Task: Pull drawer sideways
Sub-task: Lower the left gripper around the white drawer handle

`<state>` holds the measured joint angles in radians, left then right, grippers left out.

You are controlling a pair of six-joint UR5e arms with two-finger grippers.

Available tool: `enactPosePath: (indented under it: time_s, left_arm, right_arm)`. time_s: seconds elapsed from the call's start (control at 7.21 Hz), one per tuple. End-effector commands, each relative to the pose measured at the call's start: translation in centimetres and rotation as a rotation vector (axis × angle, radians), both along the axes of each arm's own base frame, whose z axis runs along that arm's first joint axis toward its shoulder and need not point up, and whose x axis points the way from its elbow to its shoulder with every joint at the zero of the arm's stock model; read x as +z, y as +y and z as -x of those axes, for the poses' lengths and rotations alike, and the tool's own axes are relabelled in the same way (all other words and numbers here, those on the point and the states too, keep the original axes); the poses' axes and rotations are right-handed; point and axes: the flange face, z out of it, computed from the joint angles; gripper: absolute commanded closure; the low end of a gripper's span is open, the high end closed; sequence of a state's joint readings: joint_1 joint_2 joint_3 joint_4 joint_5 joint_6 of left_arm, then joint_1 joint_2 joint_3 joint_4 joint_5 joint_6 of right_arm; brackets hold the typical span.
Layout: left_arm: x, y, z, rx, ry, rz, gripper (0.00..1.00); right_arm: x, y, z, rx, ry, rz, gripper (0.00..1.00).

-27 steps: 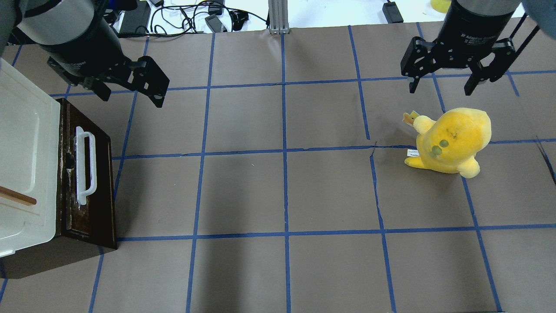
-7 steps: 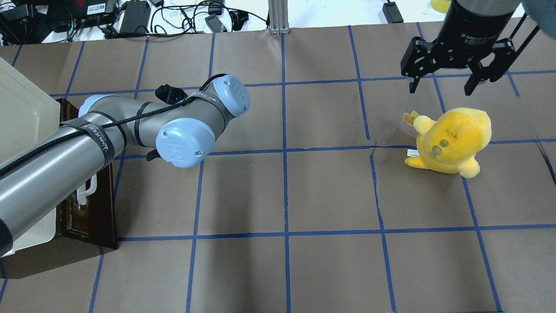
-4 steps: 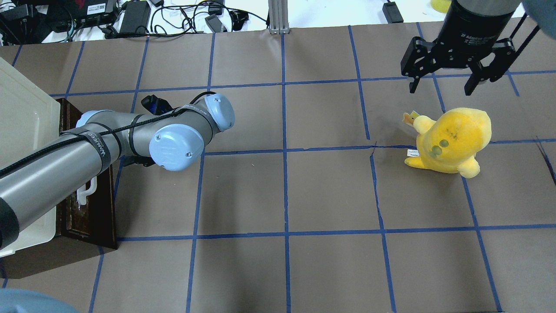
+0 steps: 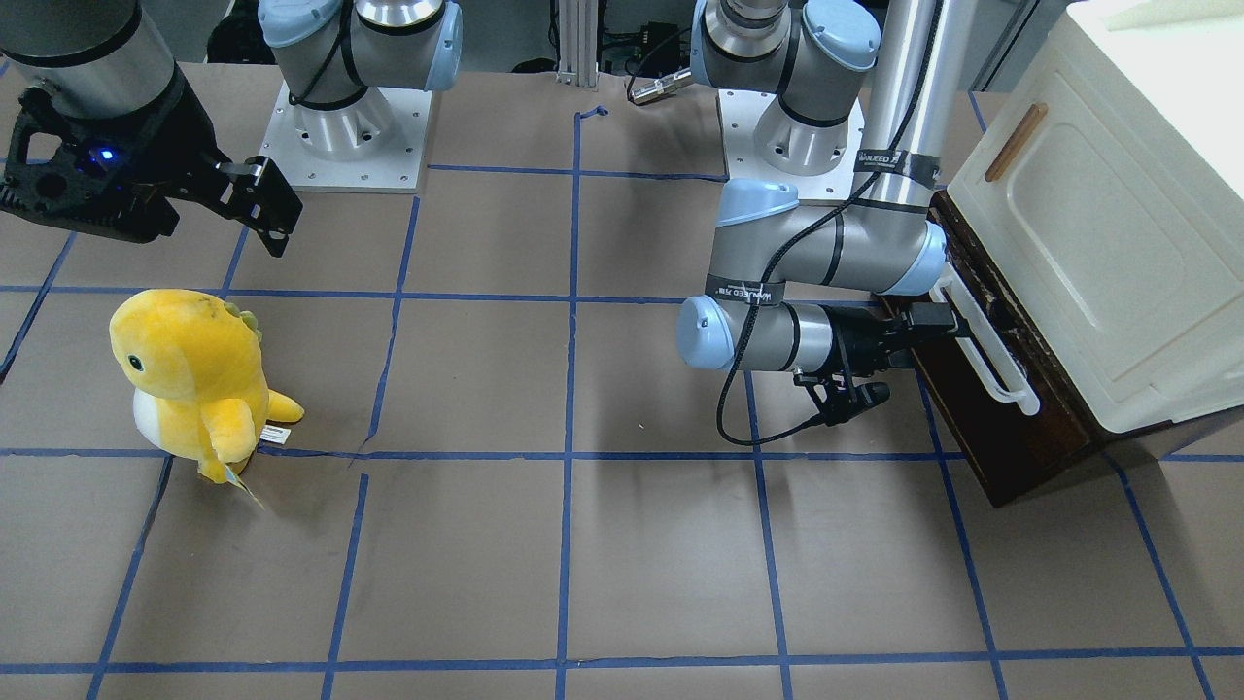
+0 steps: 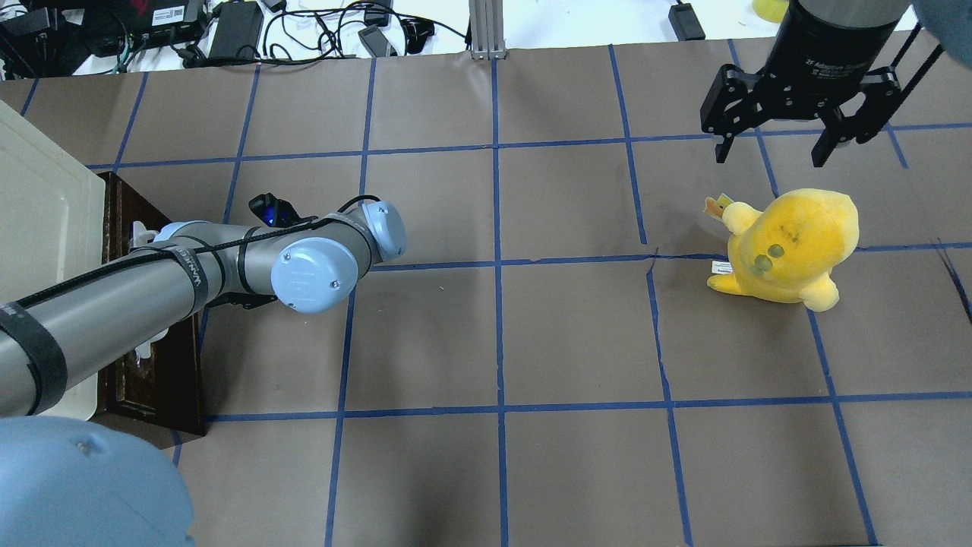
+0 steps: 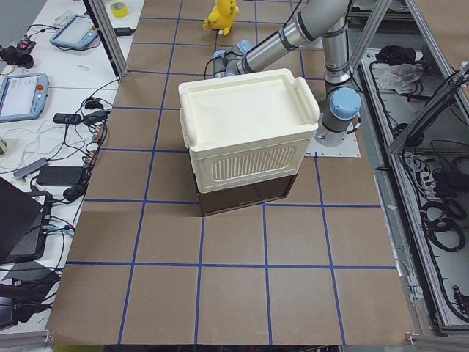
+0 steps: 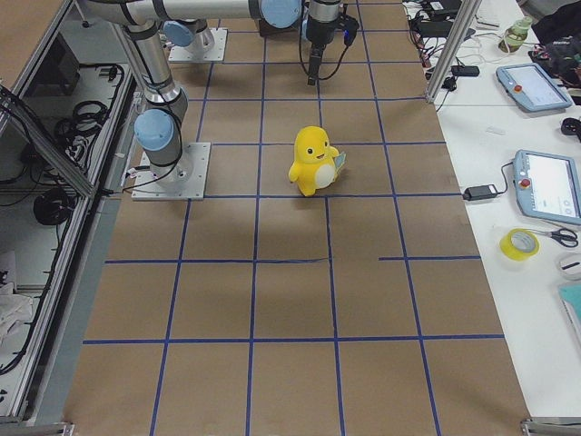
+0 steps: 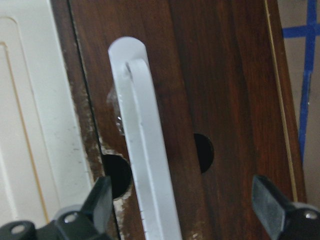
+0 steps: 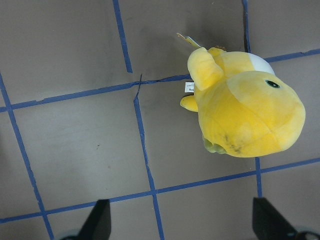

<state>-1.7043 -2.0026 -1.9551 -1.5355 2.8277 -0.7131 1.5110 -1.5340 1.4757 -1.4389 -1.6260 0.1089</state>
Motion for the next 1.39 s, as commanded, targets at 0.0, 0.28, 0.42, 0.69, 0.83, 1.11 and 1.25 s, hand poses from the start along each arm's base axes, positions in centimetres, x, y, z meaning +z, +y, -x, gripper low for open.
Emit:
enactPosePath:
  time_s: [0.0, 0.28, 0.42, 0.69, 0.83, 1.11, 1.25]
  left_arm:
    - [0.0, -0.2, -0.4, -0.027, -0.038, 0.009, 0.01]
    - [0.1, 0.2, -3.9, -0.039, -0.114, -0.007, 0.06]
    - [0.5, -0.1, -4.0, -0.038, -0.113, -0.014, 0.13]
    - [0.1, -1.0, -3.5, -0.046, -0.109, -0.013, 0.22]
    - [0.1, -1.3, -2.8, -0.055, -0.102, -0.024, 0.25]
    - [0.2, -1.3, -2.7, -0.054, -0.099, -0.022, 0.26]
    - [0.0, -1.2, -2.8, -0.053, -0.099, -0.022, 0.30]
  right_arm:
    - [0.0, 0.0, 0.1, -0.002, 0.000, 0.000, 0.00]
    - [0.0, 0.0, 0.0, 0.000, 0.000, 0.000, 0.00]
    - [0.0, 0.0, 0.0, 0.000, 0.000, 0.000, 0.00]
    - [0.0, 0.0, 0.0, 0.000, 0.000, 0.000, 0.00]
    - [0.0, 0.0, 0.0, 0.000, 0.000, 0.000, 0.00]
    - [0.0, 0.0, 0.0, 0.000, 0.000, 0.000, 0.00]
    - [0.0, 0.0, 0.1, -0.002, 0.000, 0.000, 0.00]
